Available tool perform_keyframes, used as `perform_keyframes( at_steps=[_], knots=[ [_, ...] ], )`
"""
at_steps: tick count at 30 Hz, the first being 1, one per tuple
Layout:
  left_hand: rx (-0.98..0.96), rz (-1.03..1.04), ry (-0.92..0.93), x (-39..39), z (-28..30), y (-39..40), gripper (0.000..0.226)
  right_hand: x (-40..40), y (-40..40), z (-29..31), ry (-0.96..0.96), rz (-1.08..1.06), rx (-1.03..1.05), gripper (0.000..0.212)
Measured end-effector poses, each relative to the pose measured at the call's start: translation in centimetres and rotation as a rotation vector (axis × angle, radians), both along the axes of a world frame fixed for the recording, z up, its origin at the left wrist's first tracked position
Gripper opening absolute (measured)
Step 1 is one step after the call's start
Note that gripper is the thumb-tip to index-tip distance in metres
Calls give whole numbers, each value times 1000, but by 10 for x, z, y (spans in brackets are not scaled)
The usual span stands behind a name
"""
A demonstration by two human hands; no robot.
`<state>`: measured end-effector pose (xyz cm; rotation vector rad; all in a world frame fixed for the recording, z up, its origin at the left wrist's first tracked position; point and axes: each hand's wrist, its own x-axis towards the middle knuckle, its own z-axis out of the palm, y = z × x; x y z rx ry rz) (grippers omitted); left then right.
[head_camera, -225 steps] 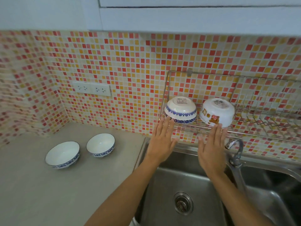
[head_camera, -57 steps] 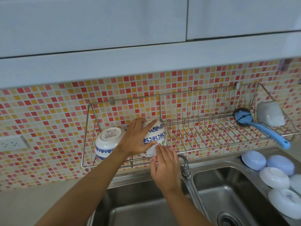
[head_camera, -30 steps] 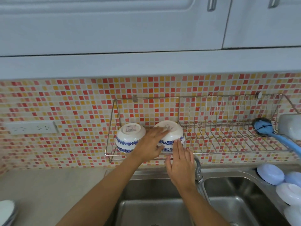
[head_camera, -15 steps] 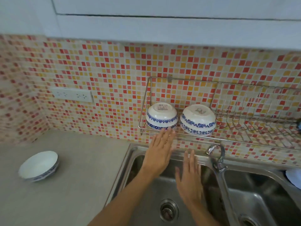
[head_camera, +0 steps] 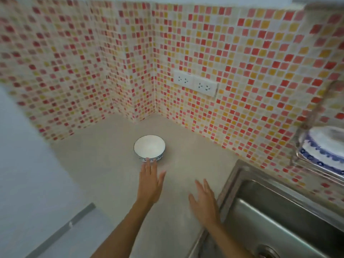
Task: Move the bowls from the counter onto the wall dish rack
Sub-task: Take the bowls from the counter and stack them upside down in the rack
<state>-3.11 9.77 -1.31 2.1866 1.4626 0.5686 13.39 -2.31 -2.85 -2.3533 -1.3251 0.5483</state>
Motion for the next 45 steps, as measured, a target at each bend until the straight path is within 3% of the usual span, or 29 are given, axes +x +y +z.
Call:
perform_keyframes(
  at_steps=[4, 8, 12, 14, 20, 23, 29, 34, 37, 40, 45],
  knots=[
    [-137, 167, -98, -39, -1, 59, 72, -43, 78, 6, 146, 53, -17, 64],
    [-244, 214, -164, -56, -12, 110, 73, -67, 142, 11, 249, 32, -10, 70],
    [-380, 248, -251, -57, -16, 150, 77, -74, 191, 18, 324, -39, 43, 54],
    [-448, 283, -274, -52, -18, 167, 76, -75, 210, 15, 357, -78, 46, 56],
    [-541, 331, -305, -39, -31, 196, 44, -78, 244, 1, 469, -276, -36, 55],
    [-582, 335, -354, -35, -34, 196, 50, -77, 250, -8, 589, -368, -18, 49],
    [-643, 288, -459, -30, -35, 181, 49, -67, 231, -15, 633, -446, 51, 31],
    [-729, 221, -561, -8, -23, 150, 55, -50, 186, 3, 667, -518, 148, 31],
    [-779, 168, -636, 12, -15, 129, 35, -33, 150, 11, 658, -537, 194, 34],
    [-876, 104, -759, 37, -1, 102, 29, -17, 111, 21, 613, -544, 251, 36],
    [-973, -45, -767, 75, 22, 45, 34, 9, 39, 41, 572, -627, 348, 33]
  ],
)
